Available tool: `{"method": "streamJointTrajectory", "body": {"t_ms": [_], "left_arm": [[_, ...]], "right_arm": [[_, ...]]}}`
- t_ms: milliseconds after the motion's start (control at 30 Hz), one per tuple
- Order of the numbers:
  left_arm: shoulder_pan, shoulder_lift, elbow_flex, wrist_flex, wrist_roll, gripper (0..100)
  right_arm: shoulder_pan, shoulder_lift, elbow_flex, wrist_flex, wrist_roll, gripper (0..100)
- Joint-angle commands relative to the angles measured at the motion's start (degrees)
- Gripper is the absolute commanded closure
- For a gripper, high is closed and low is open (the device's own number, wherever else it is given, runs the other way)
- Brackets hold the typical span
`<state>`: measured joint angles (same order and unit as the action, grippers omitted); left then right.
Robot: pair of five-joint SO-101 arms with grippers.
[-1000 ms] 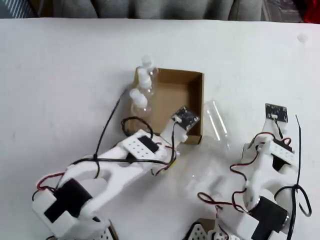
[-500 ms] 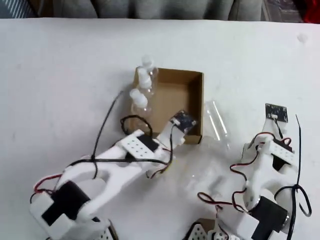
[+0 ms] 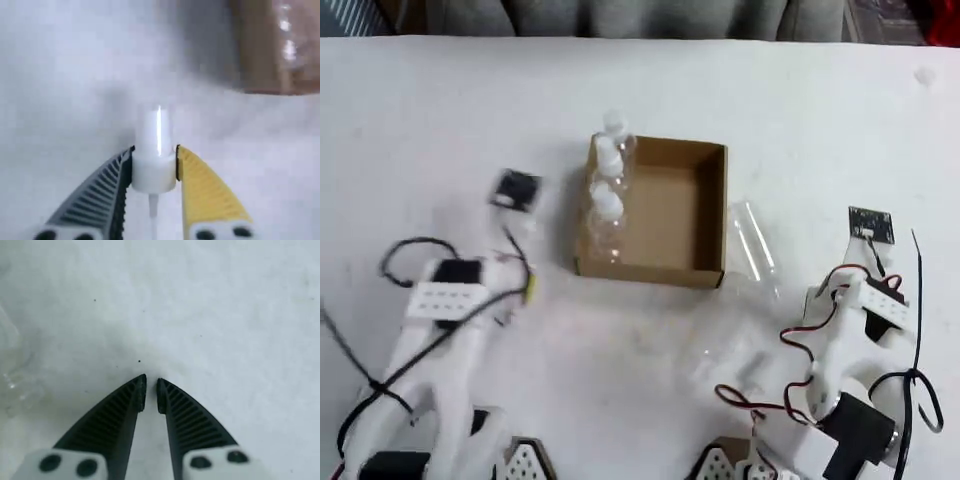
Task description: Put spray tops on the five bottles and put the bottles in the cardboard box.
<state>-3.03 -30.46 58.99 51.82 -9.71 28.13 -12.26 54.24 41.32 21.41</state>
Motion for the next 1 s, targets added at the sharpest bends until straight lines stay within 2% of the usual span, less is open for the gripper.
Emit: {"method": "streamJointTrajectory", "body": {"t_ms": [0,533,733,800,967], "left_arm": [[-8.7,-1.5,-8.7,0.2,-2.2,98],[-9.5,35.7,-39.1,0.5,-2.0,98],[-9.5,42.7,-45.5,0.5,-0.4,98],[-9.5,43.4,-46.4,0.5,2.2,93],[-9.5,43.4,-46.2,1.6,6.4,70]], "right_arm": [[-0.6,0.5,-2.1,0.2,0.6,98.2],[-0.6,0.6,-2.0,0.2,0.6,98.2],[-0.6,0.6,-2.0,0.2,0.7,98.2],[-0.6,0.6,-2.0,0.2,0.7,98.2],[-0.6,0.6,-2.0,0.2,0.8,98.2]]}}
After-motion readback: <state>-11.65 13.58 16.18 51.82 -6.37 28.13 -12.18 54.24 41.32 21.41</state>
